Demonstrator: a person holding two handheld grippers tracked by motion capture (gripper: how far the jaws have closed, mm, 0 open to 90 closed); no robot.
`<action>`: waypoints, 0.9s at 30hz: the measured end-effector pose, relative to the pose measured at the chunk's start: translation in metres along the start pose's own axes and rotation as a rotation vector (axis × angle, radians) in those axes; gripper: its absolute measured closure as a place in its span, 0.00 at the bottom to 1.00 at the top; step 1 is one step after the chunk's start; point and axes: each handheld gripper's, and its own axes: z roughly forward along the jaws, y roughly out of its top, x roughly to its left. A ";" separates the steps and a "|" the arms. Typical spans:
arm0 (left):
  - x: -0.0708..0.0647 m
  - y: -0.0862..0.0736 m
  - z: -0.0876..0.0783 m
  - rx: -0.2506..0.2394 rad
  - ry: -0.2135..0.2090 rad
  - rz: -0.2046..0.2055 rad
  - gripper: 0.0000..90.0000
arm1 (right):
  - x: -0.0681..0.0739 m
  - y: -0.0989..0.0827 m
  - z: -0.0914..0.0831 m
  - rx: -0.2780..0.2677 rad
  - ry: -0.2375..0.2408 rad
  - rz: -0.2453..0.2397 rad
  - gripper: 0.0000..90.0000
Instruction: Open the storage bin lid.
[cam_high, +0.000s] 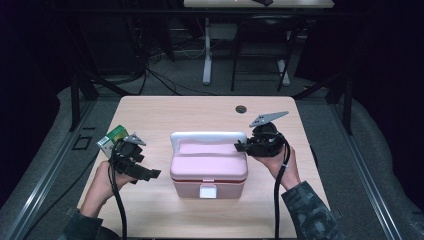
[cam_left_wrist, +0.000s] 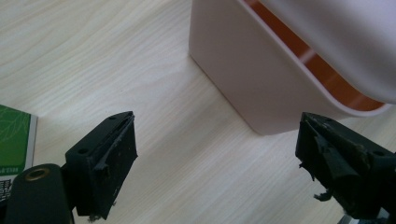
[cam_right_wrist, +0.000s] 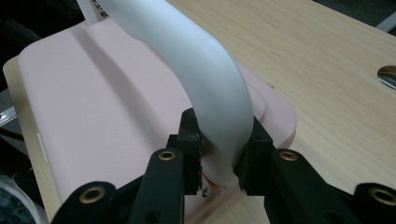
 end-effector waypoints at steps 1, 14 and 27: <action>-0.001 0.000 0.001 -0.004 -0.006 -0.002 0.15 | 0.000 0.001 -0.001 0.000 0.001 0.003 0.82; -0.021 0.008 0.008 -0.084 0.017 0.014 0.17 | -0.003 0.013 -0.006 -0.032 -0.014 0.014 0.82; -0.035 0.010 0.024 -0.105 -0.037 0.008 0.44 | -0.003 0.015 -0.006 -0.034 -0.028 0.008 0.82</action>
